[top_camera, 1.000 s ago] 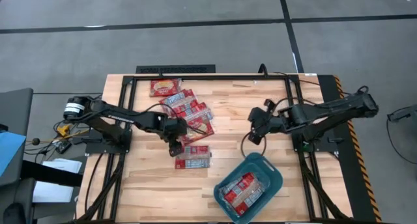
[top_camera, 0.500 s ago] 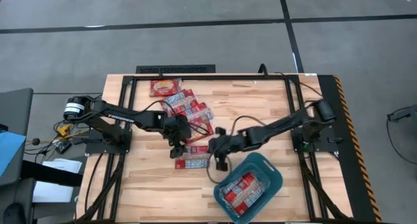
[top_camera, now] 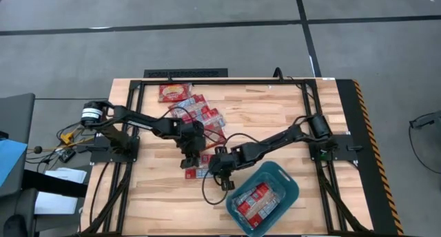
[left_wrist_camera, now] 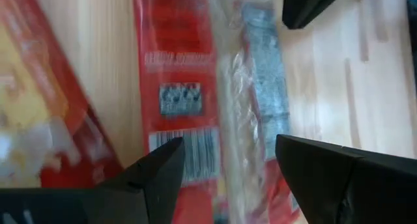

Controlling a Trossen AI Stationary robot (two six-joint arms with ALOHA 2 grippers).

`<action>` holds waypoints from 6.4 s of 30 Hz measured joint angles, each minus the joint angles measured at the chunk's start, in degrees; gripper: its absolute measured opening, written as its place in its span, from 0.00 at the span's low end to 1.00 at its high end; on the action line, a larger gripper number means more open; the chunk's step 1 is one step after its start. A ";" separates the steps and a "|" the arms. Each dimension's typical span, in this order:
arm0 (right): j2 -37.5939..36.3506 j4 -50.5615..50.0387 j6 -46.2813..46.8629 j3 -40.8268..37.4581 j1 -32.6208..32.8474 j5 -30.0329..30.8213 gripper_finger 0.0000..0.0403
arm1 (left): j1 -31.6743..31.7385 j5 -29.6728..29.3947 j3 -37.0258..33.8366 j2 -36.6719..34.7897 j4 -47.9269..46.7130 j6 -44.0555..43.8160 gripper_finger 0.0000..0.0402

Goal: Sort popcorn bags into baskets
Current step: Adjust the popcorn bag, then put the popcorn bag into the blue container

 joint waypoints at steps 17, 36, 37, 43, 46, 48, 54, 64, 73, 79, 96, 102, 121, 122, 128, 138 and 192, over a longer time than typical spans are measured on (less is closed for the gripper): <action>1.64 -1.37 0.23 0.11 -0.83 0.06 0.10 | 1.47 -4.66 0.68 2.79 -1.31 0.05 0.57; 3.68 -0.43 0.22 0.26 -1.20 -0.09 0.10 | 4.30 -7.32 2.50 2.16 -9.53 0.36 0.57; 3.76 -0.40 0.23 0.28 -1.20 -0.09 0.10 | 4.84 -7.32 3.16 2.03 -11.29 0.71 0.57; 3.82 -0.04 0.21 0.22 -1.40 -0.10 0.10 | 6.81 -7.73 8.03 1.01 -17.95 1.75 0.60; 3.47 -0.10 0.22 0.13 -1.51 -0.20 0.10 | 6.79 -7.71 9.95 0.99 -19.98 2.43 0.62; 3.41 -0.04 0.18 0.13 -1.10 -0.12 0.10 | 6.75 -7.80 10.30 0.71 -20.51 2.85 0.63; 3.06 0.14 0.21 0.04 -0.81 0.25 0.10 | 6.78 -9.75 7.15 0.76 -17.07 5.41 0.64; 2.97 1.83 0.21 0.02 -0.88 0.23 0.10 | 3.92 -7.19 2.49 0.74 -11.37 -1.64 0.64; 2.88 2.98 0.27 0.02 -1.60 0.25 0.10 | -2.01 -11.80 2.45 0.71 -10.29 -5.19 0.64; 2.88 3.16 -0.02 0.04 -0.98 0.41 0.10 | -1.91 -13.33 2.45 0.69 -11.80 -6.51 0.64; 2.23 -2.80 -8.30 5.25 -6.56 6.88 0.10 | -1.17 -11.80 2.43 0.61 -12.43 -5.73 0.64; 2.25 -3.02 -9.25 5.25 -9.42 7.19 0.10 | -0.87 -9.04 3.78 0.04 -16.41 -6.67 0.64; 2.12 -4.87 -9.51 5.18 -7.21 8.00 0.10 | 2.42 -12.89 4.12 -10.83 -26.80 -10.30 0.64; 2.12 -4.28 -9.72 5.18 -7.52 8.01 0.10 | 2.69 -13.68 4.13 -12.28 -27.56 -10.27 0.64; 2.71 -0.29 -9.80 5.19 -10.88 7.96 0.10 | 2.64 -15.37 4.15 -20.36 -27.45 -11.54 0.64; 6.88 -0.15 -11.23 5.35 -12.69 9.99 0.10 | 1.19 -17.60 4.13 -25.69 -27.48 -13.25 0.64; 1.18 -2.04 0.66 7.69 0.80 14.37 0.10 | 3.07 0.30 -19.39 -4.62 23.56 -24.45 0.72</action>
